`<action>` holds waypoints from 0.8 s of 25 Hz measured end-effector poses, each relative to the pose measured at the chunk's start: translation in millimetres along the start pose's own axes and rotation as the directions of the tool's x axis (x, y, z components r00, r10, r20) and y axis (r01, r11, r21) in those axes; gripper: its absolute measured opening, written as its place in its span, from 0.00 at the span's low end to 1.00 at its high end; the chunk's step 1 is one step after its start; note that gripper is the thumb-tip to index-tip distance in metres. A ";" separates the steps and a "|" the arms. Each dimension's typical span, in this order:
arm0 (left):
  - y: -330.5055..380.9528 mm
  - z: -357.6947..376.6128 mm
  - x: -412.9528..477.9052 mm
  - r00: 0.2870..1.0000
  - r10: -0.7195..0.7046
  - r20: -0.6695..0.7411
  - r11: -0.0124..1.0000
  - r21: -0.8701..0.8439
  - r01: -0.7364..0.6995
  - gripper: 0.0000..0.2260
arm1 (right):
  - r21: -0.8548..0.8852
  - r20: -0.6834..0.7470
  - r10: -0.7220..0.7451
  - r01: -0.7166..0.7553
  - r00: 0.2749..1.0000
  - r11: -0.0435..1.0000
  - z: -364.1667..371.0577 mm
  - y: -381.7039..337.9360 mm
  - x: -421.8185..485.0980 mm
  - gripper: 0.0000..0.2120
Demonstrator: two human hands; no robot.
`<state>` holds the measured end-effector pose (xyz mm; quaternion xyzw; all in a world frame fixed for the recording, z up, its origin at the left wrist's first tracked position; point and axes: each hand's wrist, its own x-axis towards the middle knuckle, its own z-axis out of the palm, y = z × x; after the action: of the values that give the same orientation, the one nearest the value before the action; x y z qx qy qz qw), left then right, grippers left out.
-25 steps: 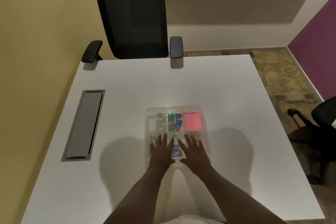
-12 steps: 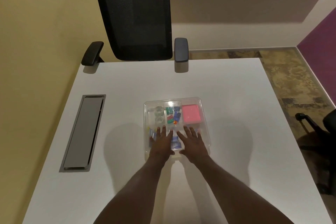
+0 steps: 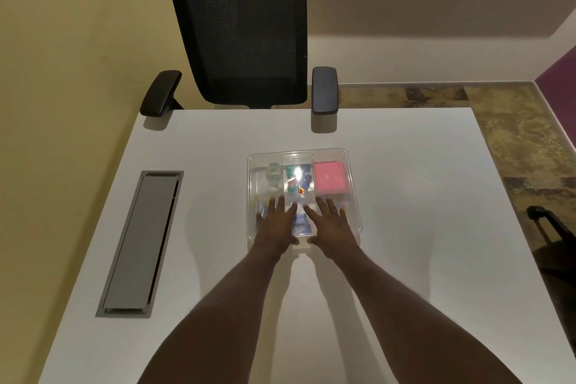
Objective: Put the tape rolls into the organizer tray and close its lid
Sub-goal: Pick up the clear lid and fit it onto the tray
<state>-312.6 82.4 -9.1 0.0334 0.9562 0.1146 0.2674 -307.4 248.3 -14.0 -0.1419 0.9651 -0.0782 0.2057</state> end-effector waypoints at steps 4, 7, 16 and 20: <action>-4.2 -4.1 7.3 1.000 0.003 -0.025 1.000 -0.013 -0.004 0.45 | -0.024 -0.012 -0.005 0.005 1.000 1.000 -4.1 1.8 8.3 0.42; -5.5 -3.0 4.9 0.999 0.020 -0.042 1.000 -0.008 -0.020 0.44 | -0.055 -0.014 -0.011 0.010 1.000 0.998 -4.7 0.7 5.9 0.41; -9.5 6.3 -19.7 0.998 -0.012 -0.062 0.999 -0.031 0.010 0.35 | 0.005 -0.044 -0.065 0.065 0.997 0.998 -14.3 -7.4 -8.3 0.34; -10.8 17.5 -46.3 0.988 0.024 -0.154 1.000 -0.005 -0.026 0.31 | -0.004 -0.157 -0.122 0.123 0.980 0.992 -10.6 -14.7 -37.0 0.28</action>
<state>-263.9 69.6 -2.9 0.0355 0.9730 0.1235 0.1916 -276.0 246.7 12.5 -0.1940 0.9674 -0.1044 0.1245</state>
